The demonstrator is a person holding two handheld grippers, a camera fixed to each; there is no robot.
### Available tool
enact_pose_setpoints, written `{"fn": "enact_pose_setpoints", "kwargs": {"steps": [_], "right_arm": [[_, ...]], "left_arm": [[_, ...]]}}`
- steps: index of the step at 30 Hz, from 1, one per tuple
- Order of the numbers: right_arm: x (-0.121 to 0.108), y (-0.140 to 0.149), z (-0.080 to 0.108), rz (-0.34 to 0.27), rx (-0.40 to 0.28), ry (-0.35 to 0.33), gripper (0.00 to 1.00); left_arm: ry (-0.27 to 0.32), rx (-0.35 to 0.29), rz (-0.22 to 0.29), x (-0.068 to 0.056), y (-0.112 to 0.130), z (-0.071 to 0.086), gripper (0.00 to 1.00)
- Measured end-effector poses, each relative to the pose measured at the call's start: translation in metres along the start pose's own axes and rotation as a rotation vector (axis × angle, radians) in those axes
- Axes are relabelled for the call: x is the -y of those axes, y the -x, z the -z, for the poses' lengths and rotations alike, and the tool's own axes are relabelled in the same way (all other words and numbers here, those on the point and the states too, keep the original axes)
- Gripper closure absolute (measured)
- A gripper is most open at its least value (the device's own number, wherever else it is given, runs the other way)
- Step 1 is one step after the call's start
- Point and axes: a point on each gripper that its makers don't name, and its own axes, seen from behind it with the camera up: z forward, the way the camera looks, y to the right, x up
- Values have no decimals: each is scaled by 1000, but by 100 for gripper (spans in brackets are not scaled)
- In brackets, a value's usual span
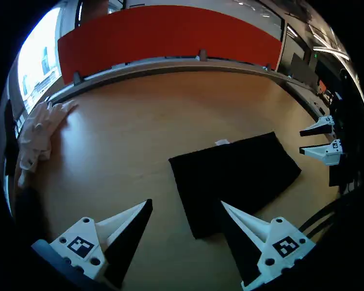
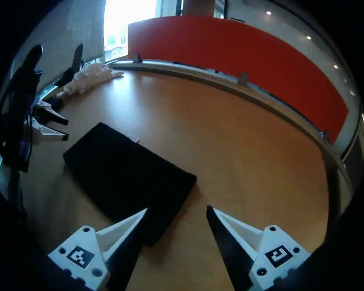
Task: Fold towel
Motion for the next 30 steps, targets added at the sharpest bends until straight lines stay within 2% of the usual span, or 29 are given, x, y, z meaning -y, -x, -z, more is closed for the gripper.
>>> {"fn": "enact_pose_setpoints", "kwargs": {"steps": [11,21,30], "right_arm": [[9,19,18,-5,9,3,16],[12,17,19,10,0,-12,16],[16,18,12,43,6,-37,16]], "left_arm": [[-23,16,-2,0,28,21,7],[-44,-3,34,5,29,33,6],[-94,-2,79,16,48,58,6]]}}
